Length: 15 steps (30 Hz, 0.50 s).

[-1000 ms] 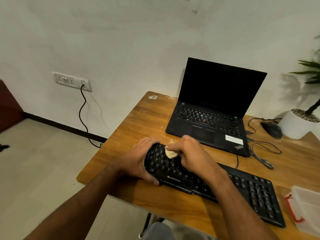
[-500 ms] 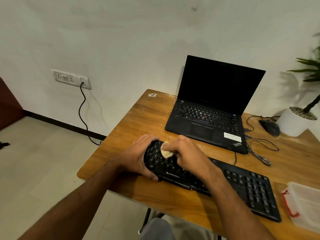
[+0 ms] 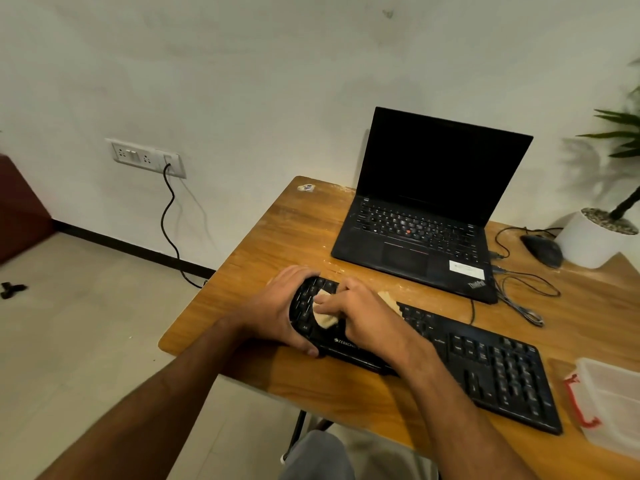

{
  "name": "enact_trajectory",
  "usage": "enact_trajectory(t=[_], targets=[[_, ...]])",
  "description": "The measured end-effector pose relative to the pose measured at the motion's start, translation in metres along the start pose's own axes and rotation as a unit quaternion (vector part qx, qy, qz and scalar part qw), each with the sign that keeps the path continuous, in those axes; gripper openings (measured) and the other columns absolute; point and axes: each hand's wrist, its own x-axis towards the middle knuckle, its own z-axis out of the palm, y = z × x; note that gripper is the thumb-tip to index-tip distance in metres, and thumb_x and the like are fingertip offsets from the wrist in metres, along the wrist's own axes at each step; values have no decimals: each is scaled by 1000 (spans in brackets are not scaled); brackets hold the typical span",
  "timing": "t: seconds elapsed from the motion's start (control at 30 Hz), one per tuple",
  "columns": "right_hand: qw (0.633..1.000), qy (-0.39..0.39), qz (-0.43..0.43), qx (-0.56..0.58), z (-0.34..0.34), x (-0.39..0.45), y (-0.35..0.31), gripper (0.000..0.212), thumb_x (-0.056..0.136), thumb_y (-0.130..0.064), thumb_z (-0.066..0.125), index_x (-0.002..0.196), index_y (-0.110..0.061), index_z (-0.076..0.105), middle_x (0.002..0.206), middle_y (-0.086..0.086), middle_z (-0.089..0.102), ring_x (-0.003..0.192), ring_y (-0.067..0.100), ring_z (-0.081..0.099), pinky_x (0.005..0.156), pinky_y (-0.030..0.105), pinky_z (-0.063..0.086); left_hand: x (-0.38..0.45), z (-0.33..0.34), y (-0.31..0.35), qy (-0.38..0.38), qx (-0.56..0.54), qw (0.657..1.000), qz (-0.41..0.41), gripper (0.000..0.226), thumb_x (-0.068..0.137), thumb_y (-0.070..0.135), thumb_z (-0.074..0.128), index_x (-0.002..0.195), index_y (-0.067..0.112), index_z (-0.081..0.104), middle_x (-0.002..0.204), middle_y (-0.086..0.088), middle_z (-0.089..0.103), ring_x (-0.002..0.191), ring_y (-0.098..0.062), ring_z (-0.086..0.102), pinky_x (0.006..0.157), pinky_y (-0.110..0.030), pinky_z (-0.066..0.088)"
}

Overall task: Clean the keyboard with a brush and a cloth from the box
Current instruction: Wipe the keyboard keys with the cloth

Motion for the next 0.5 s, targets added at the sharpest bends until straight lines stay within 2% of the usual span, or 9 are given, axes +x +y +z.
enact_trajectory(t=[0.1,0.23,0.3,0.37,0.43,0.5], targets=[[1000,6,14,-8,-4,-12,7,29,98,-18,63,124,-30,70,105,-10,49,97,8,47,87,18,42,0,-1,1,-7,2,1000,-11,134,46,73,91,157,31,27,155,14,33,145,-5,29,125,-44,31],[996,-54,59,-42,-27,-29,18,45,92,-2,66,122,-34,71,110,-15,51,105,6,49,83,19,38,1,-1,0,-13,4,1000,-18,135,46,74,89,157,32,25,157,14,31,147,-6,27,126,-46,29],[997,-21,46,-50,-31,-22,12,48,88,3,65,116,-34,74,107,-16,54,102,5,49,83,23,42,1,-1,0,-14,3,1000,-19,136,46,74,89,158,31,26,157,14,30,148,-6,26,127,-46,29],[999,27,21,-28,-25,-10,3,41,88,0,68,113,-32,75,103,-11,60,97,6,51,83,29,50,0,-1,1,-13,-1,1000,-19,136,46,73,91,158,31,26,157,14,31,148,-5,26,127,-46,29],[1000,22,-1,-7,-10,-4,-3,37,89,-2,69,115,-28,75,103,-8,59,97,8,53,87,25,50,0,-1,1,-12,-6,1000,-19,135,47,71,92,158,31,26,157,15,31,148,-4,26,126,-45,30],[1000,21,0,-7,2,-10,-1,34,93,-9,69,121,-28,72,105,-9,53,100,9,52,87,16,44,-1,-2,2,-13,-3,1000,-19,135,48,69,94,158,32,25,158,14,30,148,-4,25,127,-45,29]])
